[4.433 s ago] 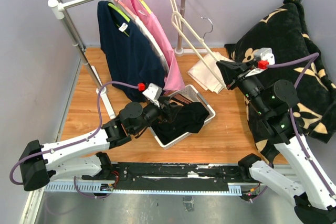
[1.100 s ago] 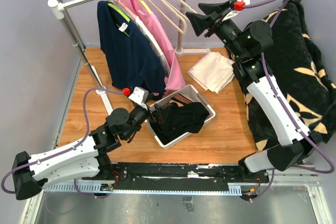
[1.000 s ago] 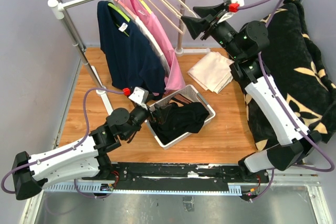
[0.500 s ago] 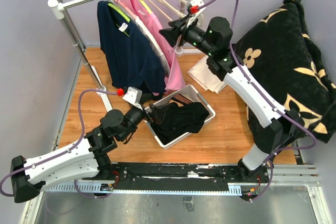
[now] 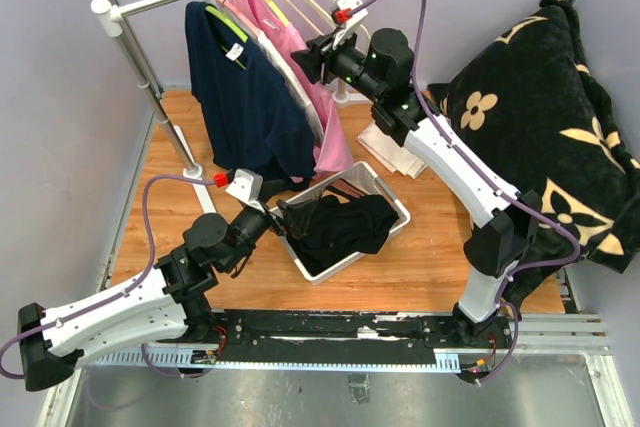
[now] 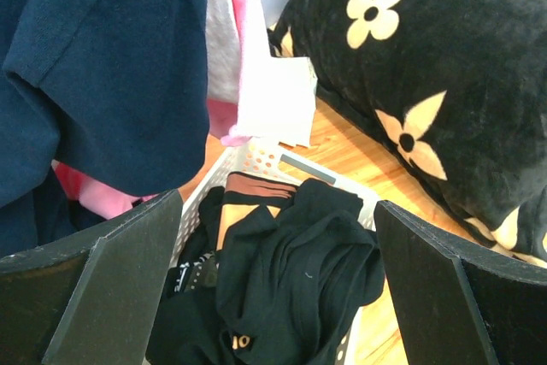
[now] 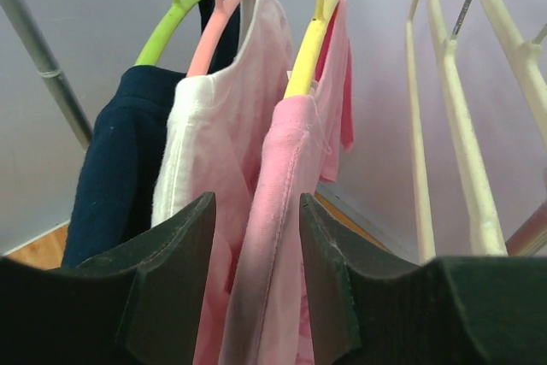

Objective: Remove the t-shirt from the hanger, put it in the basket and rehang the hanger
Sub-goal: Pick up the hanger from the clothesline.

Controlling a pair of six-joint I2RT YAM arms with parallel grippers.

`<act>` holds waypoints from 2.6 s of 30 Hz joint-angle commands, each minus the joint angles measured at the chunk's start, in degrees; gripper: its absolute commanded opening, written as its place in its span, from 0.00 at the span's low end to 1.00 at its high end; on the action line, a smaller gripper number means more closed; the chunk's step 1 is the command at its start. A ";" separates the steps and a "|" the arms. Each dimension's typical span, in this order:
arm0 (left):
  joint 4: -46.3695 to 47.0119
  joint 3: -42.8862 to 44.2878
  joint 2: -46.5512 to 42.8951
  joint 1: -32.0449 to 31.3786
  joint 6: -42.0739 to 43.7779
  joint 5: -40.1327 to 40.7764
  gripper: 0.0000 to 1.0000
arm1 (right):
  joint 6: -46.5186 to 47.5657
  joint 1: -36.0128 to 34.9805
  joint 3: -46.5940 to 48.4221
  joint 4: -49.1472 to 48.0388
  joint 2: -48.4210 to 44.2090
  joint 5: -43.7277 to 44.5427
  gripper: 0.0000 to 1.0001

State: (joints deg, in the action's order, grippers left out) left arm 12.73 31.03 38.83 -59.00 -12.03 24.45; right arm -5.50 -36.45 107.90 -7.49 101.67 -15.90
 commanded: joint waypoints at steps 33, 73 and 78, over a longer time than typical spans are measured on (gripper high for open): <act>0.10 0.18 -0.66 -0.32 1.40 2.19 1.00 | 6.73 -4.29 6.07 0.06 -1.09 16.08 0.01; 6.06 14.38 9.02 -0.29 9.28 4.67 0.98 | 9.93 -4.29 -20.15 -8.07 -29.29 16.57 0.01; 10.14 19.42 12.71 -0.30 13.13 6.19 0.97 | 10.09 -4.31 -26.46 -9.46 -36.66 15.44 0.01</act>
State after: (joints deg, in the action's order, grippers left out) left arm 16.75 45.84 49.56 -59.00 -3.16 28.47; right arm 3.22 -39.59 83.81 -8.64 71.11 0.25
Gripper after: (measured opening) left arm 0.976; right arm 0.190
